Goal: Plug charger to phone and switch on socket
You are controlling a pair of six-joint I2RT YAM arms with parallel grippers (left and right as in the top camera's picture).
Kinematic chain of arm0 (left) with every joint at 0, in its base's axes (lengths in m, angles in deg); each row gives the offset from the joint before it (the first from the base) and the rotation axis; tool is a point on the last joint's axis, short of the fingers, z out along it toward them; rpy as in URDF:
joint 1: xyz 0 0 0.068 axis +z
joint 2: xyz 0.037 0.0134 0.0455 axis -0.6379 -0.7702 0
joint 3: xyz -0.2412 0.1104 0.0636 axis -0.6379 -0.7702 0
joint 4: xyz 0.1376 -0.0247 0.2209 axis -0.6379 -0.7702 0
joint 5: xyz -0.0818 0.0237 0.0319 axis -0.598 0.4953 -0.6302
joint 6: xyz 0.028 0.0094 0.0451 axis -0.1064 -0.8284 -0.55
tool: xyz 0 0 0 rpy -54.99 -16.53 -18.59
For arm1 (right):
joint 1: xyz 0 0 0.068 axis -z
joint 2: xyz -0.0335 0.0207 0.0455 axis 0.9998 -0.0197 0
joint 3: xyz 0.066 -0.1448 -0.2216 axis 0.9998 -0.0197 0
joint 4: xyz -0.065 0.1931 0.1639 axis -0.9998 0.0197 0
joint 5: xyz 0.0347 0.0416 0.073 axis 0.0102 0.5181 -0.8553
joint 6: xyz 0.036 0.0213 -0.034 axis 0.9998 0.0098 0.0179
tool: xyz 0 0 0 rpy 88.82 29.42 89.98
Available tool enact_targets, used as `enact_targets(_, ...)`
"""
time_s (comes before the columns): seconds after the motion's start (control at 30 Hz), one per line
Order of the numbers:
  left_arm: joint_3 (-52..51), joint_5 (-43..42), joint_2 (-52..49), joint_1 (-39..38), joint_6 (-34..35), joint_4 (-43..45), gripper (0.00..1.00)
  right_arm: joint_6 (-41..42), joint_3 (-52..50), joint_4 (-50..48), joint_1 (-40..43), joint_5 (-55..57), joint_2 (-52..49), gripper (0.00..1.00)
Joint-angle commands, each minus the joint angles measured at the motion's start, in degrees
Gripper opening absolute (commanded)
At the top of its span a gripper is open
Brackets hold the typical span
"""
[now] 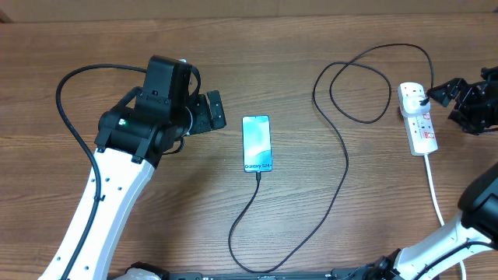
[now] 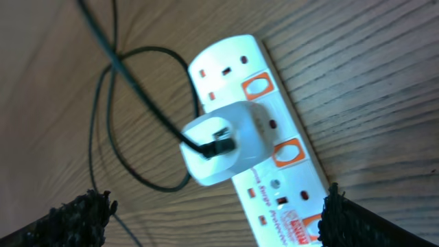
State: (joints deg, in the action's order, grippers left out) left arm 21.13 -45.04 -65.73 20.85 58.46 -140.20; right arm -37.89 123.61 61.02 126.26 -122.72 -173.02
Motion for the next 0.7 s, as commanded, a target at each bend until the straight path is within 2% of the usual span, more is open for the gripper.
enact_targets(0.0, 0.20, 0.98, 0.17, -0.37, -1.29, 0.04, 1.00, -2.54, 0.52, -0.61, -0.94, 0.00, -2.14, 1.00)
enact_targets(0.67, 0.20, 0.98, 0.17, -0.37, -1.29, 0.04, 1.00, -2.27, -4.87, -7.37, -5.62, 2.73, -4.00, 1.00)
